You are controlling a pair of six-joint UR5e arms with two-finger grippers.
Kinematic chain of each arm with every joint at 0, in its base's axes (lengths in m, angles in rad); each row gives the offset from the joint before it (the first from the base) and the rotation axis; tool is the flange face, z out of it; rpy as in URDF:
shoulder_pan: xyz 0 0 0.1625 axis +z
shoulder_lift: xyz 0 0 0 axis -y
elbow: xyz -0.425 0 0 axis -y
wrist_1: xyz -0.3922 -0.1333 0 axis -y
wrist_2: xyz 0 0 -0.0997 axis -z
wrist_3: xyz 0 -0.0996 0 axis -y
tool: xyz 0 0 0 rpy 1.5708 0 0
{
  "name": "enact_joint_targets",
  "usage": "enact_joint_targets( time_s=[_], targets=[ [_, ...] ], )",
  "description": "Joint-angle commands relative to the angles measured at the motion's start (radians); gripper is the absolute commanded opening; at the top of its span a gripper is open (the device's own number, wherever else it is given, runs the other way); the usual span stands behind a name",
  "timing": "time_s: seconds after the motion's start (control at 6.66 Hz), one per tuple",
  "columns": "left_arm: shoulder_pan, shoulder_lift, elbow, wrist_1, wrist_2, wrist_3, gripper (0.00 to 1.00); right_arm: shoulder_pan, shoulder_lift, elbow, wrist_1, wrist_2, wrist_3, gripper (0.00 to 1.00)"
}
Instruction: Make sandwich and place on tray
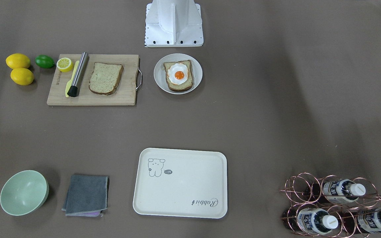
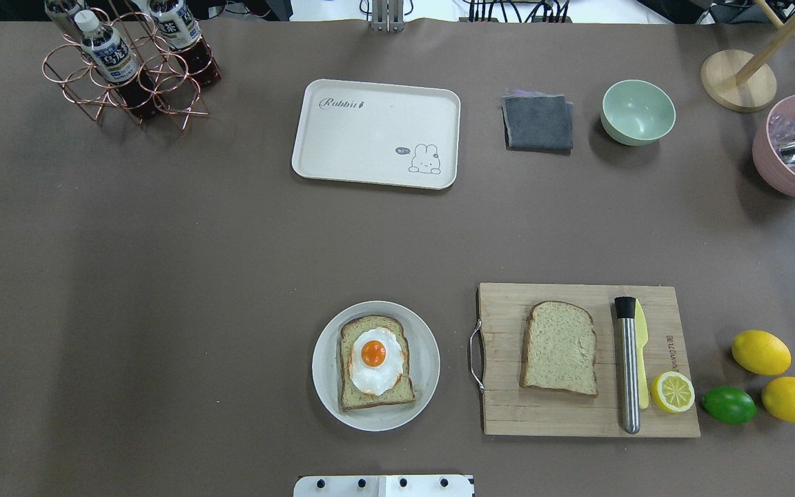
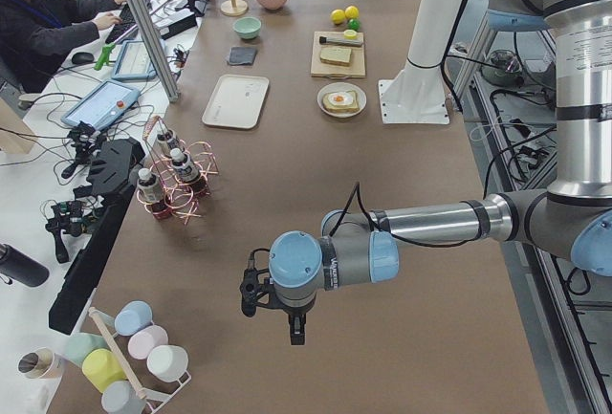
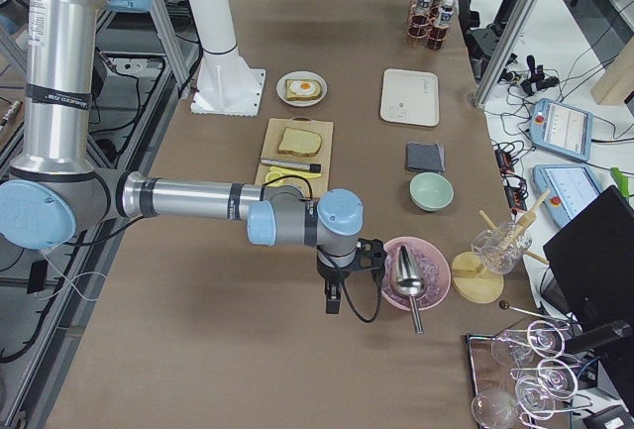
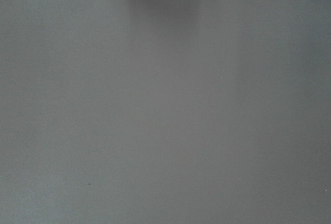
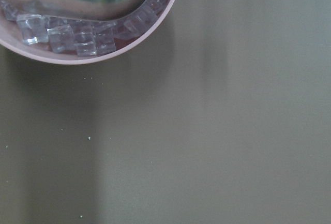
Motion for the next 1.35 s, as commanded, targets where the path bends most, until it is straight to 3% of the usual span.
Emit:
enact_joint_targets(
  time_s=[0.0,1.2],
  targets=[
    [0.000,0.002,0.002,0.002,-0.003,0.000,0.99,0.000,0.000,-0.002,0.001,0.013,0.000,1.00],
    [-0.003,0.014,-0.005,0.002,0.003,0.005,0.99,0.000,-0.003,-0.009,0.040,0.016,0.000,1.00]
  ],
)
